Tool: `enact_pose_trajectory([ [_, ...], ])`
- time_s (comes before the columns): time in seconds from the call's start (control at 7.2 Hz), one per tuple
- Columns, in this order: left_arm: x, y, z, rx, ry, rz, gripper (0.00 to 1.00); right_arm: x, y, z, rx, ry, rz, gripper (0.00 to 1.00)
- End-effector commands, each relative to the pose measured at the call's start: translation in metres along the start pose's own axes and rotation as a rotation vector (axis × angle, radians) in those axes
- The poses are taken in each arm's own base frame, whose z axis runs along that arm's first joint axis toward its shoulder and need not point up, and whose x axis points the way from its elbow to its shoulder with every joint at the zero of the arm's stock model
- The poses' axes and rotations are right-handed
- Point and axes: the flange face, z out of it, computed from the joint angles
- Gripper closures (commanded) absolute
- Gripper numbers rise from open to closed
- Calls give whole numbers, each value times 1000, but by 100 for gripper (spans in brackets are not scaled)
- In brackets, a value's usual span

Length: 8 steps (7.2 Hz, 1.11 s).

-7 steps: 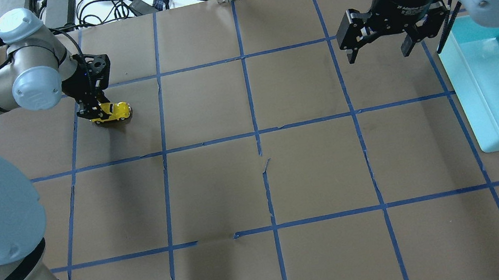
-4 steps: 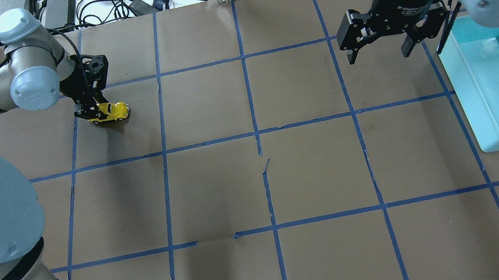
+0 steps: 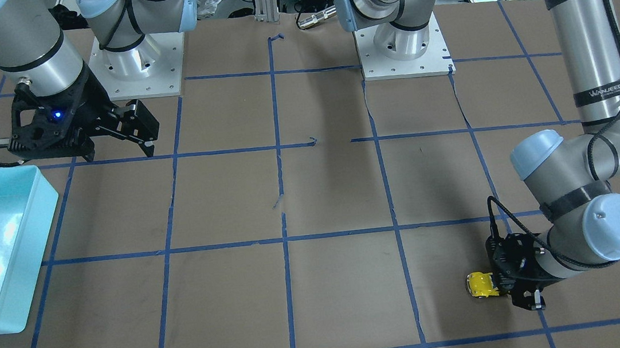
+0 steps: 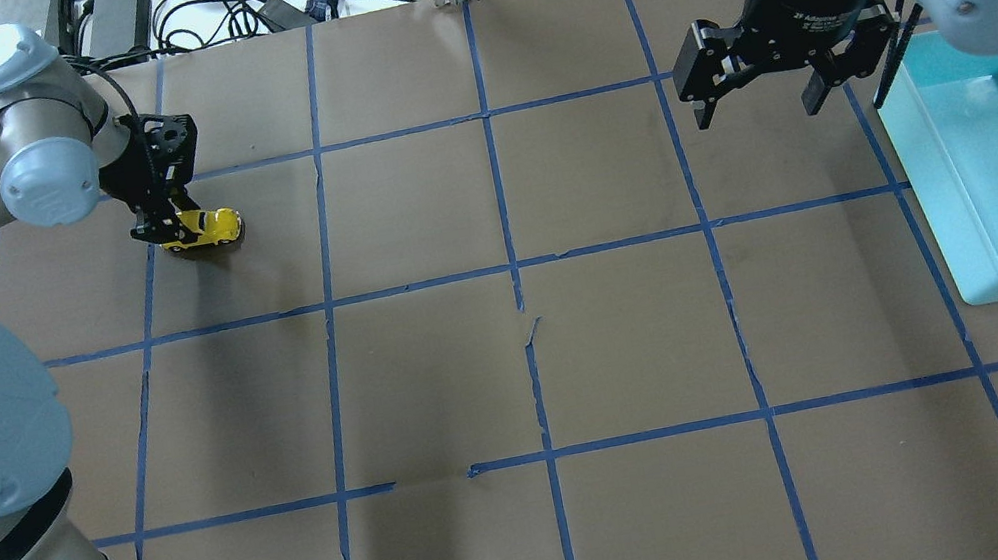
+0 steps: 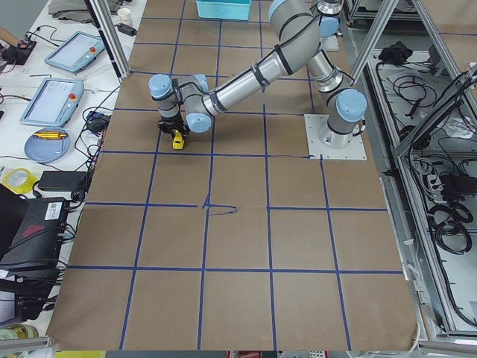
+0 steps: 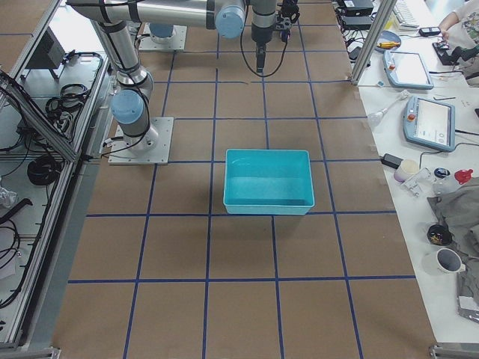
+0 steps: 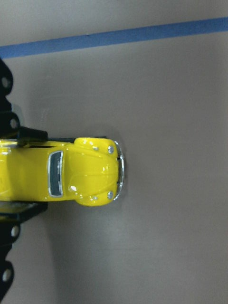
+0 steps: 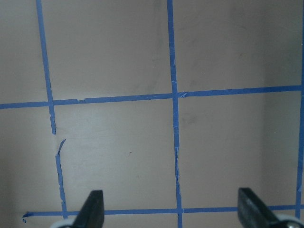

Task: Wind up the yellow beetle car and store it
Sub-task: 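Drag the held car backward toward the robot with the left gripper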

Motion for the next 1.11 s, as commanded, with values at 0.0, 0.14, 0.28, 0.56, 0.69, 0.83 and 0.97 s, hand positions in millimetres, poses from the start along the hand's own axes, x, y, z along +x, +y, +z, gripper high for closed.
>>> enact_pose_trajectory([
  [0.0,1,12,-2,-1,-3,10,95,1,0,0,-1,0,1,0],
  [0.14,1,14,-2,0,-4,7,95,0,0,0,-2,0,0,0],
  [0.28,1,21,-4,-1,-7,1,95,0,0,0,-2,0,0,0],
  [0.56,2,28,-4,-1,-9,9,95,0,0,0,-2,0,0,0],
  [0.69,2,30,-5,-2,-10,9,95,0,0,0,-2,0,0,0],
  [0.83,3,34,-4,-1,-7,3,95,0,0,0,-2,0,0,0],
  [0.97,4,42,-4,1,-8,-6,95,1,0,0,-1,0,1,0],
])
